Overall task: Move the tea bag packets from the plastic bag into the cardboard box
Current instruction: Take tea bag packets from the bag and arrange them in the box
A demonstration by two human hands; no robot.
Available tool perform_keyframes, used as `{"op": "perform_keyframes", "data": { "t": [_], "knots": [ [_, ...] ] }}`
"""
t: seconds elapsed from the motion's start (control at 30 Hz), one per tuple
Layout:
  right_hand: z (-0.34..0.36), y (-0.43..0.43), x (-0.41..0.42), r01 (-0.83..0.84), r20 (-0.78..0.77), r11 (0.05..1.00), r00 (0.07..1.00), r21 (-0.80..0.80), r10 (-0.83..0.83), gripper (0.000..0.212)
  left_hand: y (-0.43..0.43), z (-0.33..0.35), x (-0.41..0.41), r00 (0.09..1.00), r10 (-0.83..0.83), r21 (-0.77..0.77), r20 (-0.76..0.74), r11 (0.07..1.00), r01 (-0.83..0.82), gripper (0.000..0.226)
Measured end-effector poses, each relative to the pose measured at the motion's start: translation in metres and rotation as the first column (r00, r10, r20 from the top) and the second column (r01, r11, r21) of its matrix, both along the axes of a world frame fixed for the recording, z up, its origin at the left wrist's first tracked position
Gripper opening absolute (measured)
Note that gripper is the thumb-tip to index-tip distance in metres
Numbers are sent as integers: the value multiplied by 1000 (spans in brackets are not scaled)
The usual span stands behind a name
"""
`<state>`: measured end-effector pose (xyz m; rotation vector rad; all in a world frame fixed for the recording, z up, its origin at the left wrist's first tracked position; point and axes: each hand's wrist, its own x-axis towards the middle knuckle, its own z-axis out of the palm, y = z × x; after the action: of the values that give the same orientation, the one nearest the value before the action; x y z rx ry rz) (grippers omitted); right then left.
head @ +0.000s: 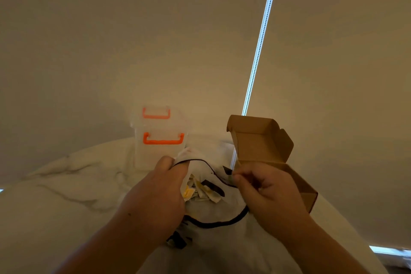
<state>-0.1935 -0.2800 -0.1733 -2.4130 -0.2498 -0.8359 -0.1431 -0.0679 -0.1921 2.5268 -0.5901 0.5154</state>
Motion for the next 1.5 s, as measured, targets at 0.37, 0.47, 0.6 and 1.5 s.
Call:
{"op": "perform_keyframes", "data": {
  "t": [0.37,0.47,0.6,1.5],
  "knots": [
    [-38,35,38,-28,-508,977,857,-213,-86,27,0,-4,3,999,-25,-14,28,1000,25,61],
    [-40,35,43,10,-465,974,878,-224,-116,28,0,-5,4,999,-32,-11,32,999,32,60],
    [-43,33,53,67,-484,971,858,-231,-174,40,0,-7,5,998,-44,-17,47,999,45,60],
    [-53,19,85,132,-636,889,654,-438,-410,38,-14,-15,2,997,-78,19,-19,997,78,67]
  ]
}}
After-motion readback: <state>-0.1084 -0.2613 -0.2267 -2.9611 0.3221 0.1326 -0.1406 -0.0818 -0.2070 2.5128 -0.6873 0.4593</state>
